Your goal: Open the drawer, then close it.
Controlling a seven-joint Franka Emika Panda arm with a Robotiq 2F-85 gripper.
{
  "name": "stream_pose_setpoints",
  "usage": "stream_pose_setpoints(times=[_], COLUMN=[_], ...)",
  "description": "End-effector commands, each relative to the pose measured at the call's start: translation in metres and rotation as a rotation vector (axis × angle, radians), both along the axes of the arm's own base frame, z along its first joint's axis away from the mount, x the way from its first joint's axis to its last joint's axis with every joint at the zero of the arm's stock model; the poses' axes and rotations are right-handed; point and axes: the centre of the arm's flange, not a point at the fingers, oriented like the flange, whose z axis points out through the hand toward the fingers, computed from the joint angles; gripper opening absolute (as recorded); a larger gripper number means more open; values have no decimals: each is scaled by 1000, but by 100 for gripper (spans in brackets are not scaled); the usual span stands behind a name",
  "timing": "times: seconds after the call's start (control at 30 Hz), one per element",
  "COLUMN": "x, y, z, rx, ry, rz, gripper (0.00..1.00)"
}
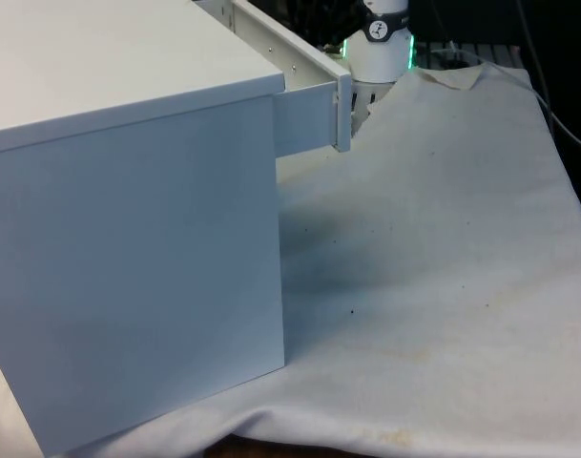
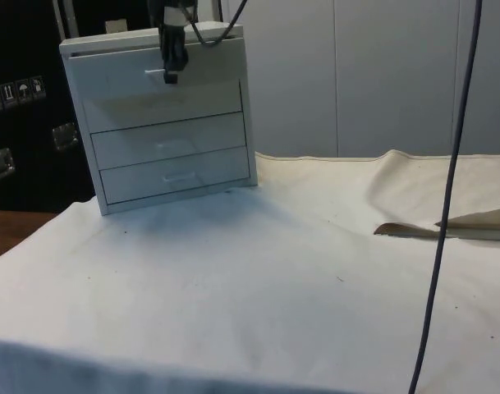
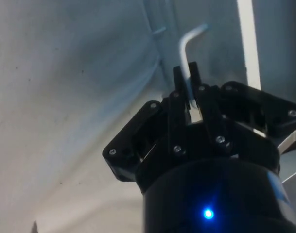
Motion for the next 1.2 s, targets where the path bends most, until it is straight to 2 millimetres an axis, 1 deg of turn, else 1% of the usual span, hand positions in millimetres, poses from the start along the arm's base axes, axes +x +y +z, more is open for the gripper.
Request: stream_pose_setpoints(times=[0.0,0.27,0.3,0.33,0.57,0.6,0.63,0.9,0.93,0.97,1.17], x=[-2,-16,-12,-18,-30,-24,-31,-45,-40,-47,-59], y=[4,21,17,22,31,30,33,44,44,46,56], z=[1,-3,-5,-3,-4,-6,-4,-5,-8,-6,-7], rx=[-2,2,-1,2,11,13,11,24,29,26,35], ry=[-15,-29,-18,-30,-36,-26,-36,-43,-32,-43,-47], rz=[1,-2,-6,-3,-2,-1,-1,5,7,5,11], gripper=[0,0,0,0,0,0,0,0,0,0,0])
